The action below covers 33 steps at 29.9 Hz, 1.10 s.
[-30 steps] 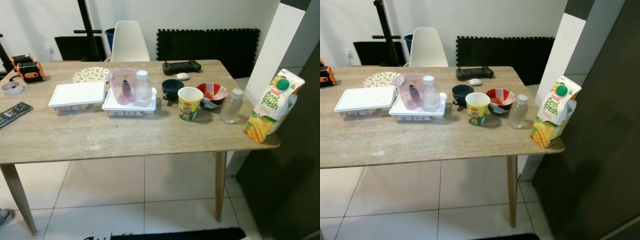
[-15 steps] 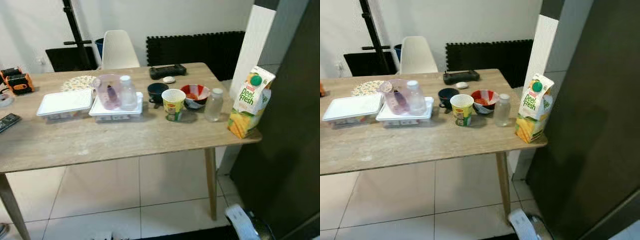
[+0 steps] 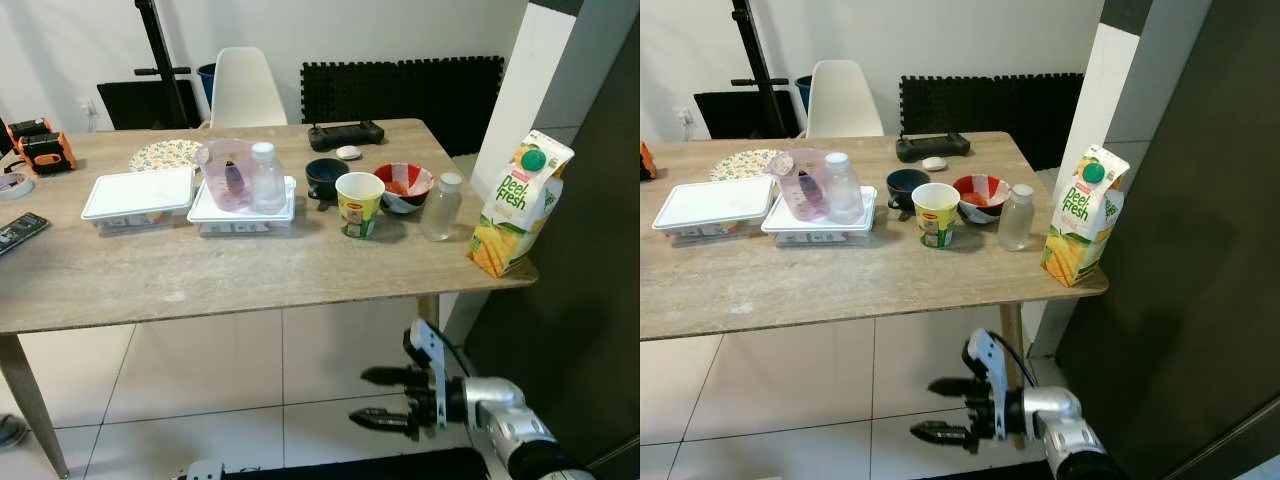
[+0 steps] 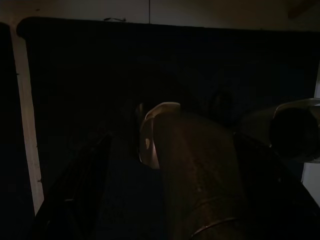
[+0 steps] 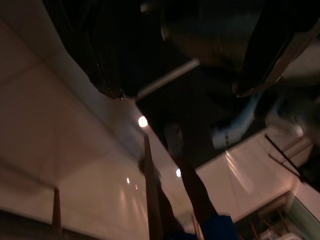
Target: Restocking fridge
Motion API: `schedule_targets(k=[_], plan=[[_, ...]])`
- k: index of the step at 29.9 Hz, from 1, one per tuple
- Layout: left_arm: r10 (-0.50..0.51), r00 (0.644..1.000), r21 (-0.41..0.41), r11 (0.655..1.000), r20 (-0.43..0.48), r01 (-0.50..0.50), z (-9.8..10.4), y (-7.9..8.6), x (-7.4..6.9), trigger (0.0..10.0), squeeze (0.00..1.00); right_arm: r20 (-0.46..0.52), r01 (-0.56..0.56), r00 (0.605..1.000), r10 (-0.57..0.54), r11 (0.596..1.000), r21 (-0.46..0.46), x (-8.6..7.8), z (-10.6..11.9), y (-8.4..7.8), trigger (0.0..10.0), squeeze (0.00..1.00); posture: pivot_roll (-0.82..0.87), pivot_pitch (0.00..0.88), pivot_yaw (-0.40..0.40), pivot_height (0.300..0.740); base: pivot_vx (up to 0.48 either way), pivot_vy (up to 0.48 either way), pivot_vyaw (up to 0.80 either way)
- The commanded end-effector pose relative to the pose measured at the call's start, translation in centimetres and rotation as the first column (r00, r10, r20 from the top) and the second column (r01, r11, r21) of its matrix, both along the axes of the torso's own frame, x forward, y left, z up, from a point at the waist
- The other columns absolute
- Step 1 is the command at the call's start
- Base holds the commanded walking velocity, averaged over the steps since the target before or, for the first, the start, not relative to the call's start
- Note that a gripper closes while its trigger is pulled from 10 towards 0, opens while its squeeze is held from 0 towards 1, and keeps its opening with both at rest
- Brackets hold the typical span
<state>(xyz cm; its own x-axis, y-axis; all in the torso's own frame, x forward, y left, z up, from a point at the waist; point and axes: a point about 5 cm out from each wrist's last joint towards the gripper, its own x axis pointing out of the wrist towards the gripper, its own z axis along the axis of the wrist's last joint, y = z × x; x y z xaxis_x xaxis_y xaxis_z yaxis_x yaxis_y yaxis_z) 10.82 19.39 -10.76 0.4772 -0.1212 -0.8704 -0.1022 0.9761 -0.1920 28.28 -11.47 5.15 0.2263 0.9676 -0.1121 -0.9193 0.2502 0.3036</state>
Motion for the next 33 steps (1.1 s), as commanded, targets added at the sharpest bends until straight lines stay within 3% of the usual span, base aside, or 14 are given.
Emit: schedule_targets(k=[1, 2, 3, 5, 7, 15, 18, 20, 21, 25, 29, 31, 33], plan=[[-0.002, 0.999, -0.038, 0.999, -0.050, 0.000, -0.5, -1.0, -1.4, 10.0, 0.00, 0.093, 0.091, 0.990, -0.104, 0.987, 0.134, 2.5, 3.4, 0.5, 10.0, 0.00, -0.03, 0.000, -0.048, 0.740, 0.000, 0.000, 0.00], [0.001, 0.999, -0.040, 0.999, -0.050, -0.003, -0.5, -1.0, -1.5, 10.0, 0.00, 0.114, 0.151, 0.978, -0.176, 0.969, 0.197, 3.7, 4.9, 0.9, 10.0, 0.00, -0.03, 0.000, -0.049, 0.740, 0.000, 0.000, 0.00], [0.001, 0.999, -0.040, 0.999, -0.050, -0.003, -0.5, -1.0, -1.5, 10.0, 0.00, 0.114, 0.151, 0.978, -0.176, 0.969, 0.197, 3.7, 4.9, 0.9, 10.0, 0.00, -0.03, 0.000, -0.049, 0.740, 0.000, 0.000, 0.00], [0.003, 0.999, -0.042, 0.999, -0.054, -0.005, -0.6, -1.0, -1.7, 10.0, 0.00, 0.130, 0.313, 0.926, -0.355, 0.912, 0.266, 6.1, 7.4, 1.1, 10.0, 0.00, -0.02, 0.000, -0.052, 0.740, 0.000, 0.000, 0.00], [0.003, 0.998, -0.044, 0.999, -0.059, -0.006, -0.6, -1.1, -2.0, 10.0, 0.00, 0.176, 0.400, 0.873, -0.455, 0.874, 0.276, 7.5, 9.2, 1.4, 10.0, 0.00, -0.02, 0.000, -0.054, 0.740, 0.000, 0.000, 0.00], [0.005, 0.998, -0.046, 0.999, -0.063, -0.008, -0.7, -1.1, -2.3, 10.0, 0.00, 0.291, 0.542, 0.759, -0.583, 0.813, 0.214, 9.6, 11.9, 2.0, 10.0, 0.00, -0.01, 0.000, -0.056, 0.740, 0.000, 0.000, 0.00], [0.006, 0.998, -0.044, 0.999, -0.062, -0.009, -0.7, -1.0, -2.3, 10.0, 0.00, 0.334, 0.620, 0.693, -0.639, 0.765, 0.176, 10.3, 12.4, 1.7, 10.0, 0.00, -0.02, 0.000, -0.055, 0.740, 0.000, 0.000, 0.00], [0.006, 0.998, -0.044, 0.999, -0.062, -0.009, -0.7, -1.0, -2.3, 10.0, 0.00, 0.356, 0.635, 0.677, -0.644, 0.756, 0.161, 10.4, 12.5, 1.7, 10.0, 0.00, -0.02, 0.000, -0.055, 0.740, 0.000, 0.000, 0.00], [0.005, 0.998, -0.045, 0.999, -0.063, -0.008, -0.7, -1.0, -2.4, 10.0, 0.00, 0.418, 0.640, 0.657, -0.628, 0.757, 0.131, 10.6, 12.9, 1.9, 10.0, 0.00, -0.02, 0.000, -0.055, 0.740, 0.000, 0.000, 0.00], [0.005, 0.998, -0.046, 0.999, -0.065, -0.008, -0.7, -1.1, -2.6, 10.0, 0.00, 0.478, 0.624, 0.652, -0.589, 0.775, 0.105, 10.7, 13.2, 2.4, 10.0, 0.00, -0.01, 0.000, -0.057, 0.740, 0.000, 0.000, 0.00], [0.007, 0.997, -0.049, 0.999, -0.072, -0.010, -0.8, -1.1, -3.2, 10.0, 0.00, 0.635, 0.582, 0.623, -0.457, 0.813, 0.016, 10.9, 14.4, 3.2, 10.0, 0.00, -0.01, 0.013, -0.063, 0.740, 0.000, 0.000, 0.00], [0.007, 0.997, -0.050, 0.999, -0.073, -0.011, -0.9, -1.2, -3.4, 10.0, 0.00, 0.669, 0.581, 0.608, -0.427, 0.814, -0.009, 11.0, 14.7, 3.3, 10.0, 0.00, -0.01, 0.019, -0.066, 0.740, 0.000, 0.000, 0.00], [0.011, 0.997, -0.050, 0.999, -0.078, -0.014, -0.9, -1.2, -3.9, 10.0, 0.00, 0.753, 0.594, 0.567, -0.333, 0.799, -0.094, 11.3, 15.3, 3.4, 10.0, 0.00, 0.00, 0.039, -0.074, 0.740, 0.000, 0.000, 0.00]])
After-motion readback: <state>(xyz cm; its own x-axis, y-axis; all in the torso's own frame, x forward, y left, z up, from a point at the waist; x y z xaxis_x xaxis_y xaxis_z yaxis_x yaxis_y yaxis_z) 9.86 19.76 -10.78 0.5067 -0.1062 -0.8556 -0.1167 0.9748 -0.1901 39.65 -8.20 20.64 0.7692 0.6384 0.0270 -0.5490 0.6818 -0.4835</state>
